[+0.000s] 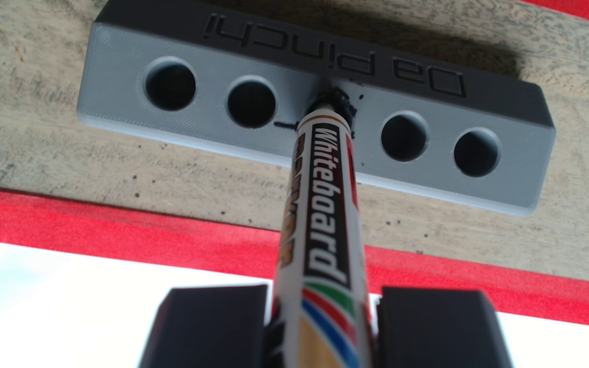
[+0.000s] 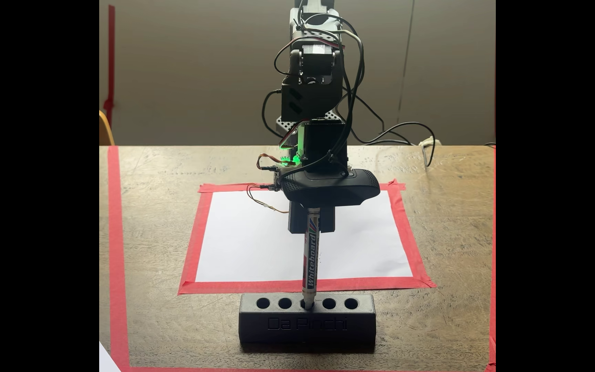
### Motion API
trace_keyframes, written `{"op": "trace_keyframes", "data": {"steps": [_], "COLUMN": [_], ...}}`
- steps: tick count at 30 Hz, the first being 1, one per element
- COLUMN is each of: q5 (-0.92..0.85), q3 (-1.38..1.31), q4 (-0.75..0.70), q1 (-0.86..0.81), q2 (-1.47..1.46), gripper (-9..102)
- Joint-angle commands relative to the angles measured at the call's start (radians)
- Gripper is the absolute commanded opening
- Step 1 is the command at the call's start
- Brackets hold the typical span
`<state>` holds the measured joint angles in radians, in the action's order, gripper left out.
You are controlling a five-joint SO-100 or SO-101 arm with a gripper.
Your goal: Pick up a pen
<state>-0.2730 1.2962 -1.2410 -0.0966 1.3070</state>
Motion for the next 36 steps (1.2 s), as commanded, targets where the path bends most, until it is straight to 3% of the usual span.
{"op": "trace_keyframes", "data": {"steps": [1,22,36], "q5": [-0.006,-0.008,-0.117], "q3": [-0.078,-0.078,-0.078], "q4": [-0.014,-0.084,-0.518], "q1": [-0.008,-0.009,-0.044], "q2": [0.057,0.25,0.457], "gripper": [-1,-1,-1]}}
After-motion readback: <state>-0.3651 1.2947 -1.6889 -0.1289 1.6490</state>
